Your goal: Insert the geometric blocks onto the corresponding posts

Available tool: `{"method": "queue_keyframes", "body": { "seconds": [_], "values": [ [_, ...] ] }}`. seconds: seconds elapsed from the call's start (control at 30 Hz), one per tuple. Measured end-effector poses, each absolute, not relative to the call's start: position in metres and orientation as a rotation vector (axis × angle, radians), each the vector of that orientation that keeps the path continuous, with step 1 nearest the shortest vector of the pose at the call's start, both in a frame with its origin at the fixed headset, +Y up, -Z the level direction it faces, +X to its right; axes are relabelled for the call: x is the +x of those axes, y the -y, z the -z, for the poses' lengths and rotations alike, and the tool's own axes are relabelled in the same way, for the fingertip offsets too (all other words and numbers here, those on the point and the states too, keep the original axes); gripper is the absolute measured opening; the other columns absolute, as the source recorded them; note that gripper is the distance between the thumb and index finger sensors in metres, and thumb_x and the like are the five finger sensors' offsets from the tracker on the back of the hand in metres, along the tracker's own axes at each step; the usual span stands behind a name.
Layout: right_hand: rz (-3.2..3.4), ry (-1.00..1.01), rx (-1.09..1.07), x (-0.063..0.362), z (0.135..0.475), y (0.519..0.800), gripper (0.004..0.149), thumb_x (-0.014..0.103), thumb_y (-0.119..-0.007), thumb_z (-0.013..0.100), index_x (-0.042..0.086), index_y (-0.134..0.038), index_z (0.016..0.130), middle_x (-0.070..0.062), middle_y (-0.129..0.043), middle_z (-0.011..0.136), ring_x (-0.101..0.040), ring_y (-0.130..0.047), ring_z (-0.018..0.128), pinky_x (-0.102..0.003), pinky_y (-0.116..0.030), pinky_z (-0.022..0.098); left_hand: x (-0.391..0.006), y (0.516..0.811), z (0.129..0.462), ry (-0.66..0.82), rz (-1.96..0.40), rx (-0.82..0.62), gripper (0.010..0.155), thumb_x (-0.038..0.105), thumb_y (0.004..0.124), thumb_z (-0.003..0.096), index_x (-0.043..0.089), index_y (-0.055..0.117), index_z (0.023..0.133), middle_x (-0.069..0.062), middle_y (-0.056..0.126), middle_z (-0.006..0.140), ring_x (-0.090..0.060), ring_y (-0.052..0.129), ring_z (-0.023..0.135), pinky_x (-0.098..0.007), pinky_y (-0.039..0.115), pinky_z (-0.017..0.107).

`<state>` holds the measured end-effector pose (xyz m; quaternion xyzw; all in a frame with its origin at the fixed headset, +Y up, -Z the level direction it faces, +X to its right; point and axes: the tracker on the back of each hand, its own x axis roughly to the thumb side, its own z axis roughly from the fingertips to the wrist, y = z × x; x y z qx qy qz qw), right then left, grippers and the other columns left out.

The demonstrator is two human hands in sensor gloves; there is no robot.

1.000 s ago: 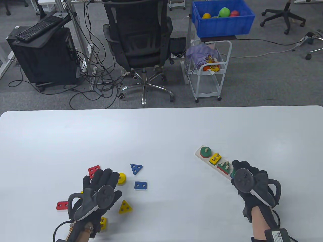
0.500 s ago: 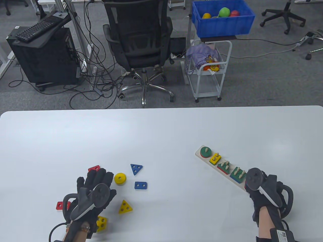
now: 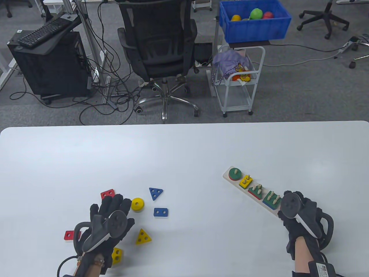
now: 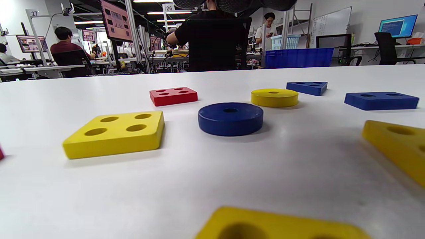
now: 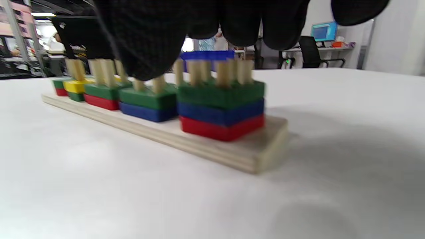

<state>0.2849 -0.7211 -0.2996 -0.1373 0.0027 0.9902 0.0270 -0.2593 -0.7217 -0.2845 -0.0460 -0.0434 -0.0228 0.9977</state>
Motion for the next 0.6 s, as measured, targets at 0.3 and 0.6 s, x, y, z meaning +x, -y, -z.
{"method": "queue_keyframes", "body": {
  "seconds": [0.3,0.6],
  "values": [
    [-3.229,0.093,0.142,0.188,0.298,0.720,0.063,0.041,-0.080,0.044,0.022,-0.059,0.101,-0.015,-0.063,0.107,-0.044,-0.068,0.096,-0.071,-0.059,0.063,-0.256,0.724,0.284,0.095,0.021,-0.117,0.069,0.064,0.060,0.0487,0.042,0.044,0.112,0.007,0.037,0.127,-0.029,0.039,0.120,-0.064,0.036,0.083],
    [-3.178,0.005,0.463,0.134,0.287,0.728,0.064,0.042,-0.079,0.044,0.021,-0.057,0.101,-0.014,-0.062,0.107,-0.043,-0.069,0.096,-0.071,-0.060,0.063,-0.234,0.726,0.285,0.158,-0.019,-0.164,0.068,0.061,0.065,0.0495,0.043,0.044,0.111,0.010,0.042,0.126,-0.028,0.044,0.120,-0.063,0.038,0.083]
  ]
}}
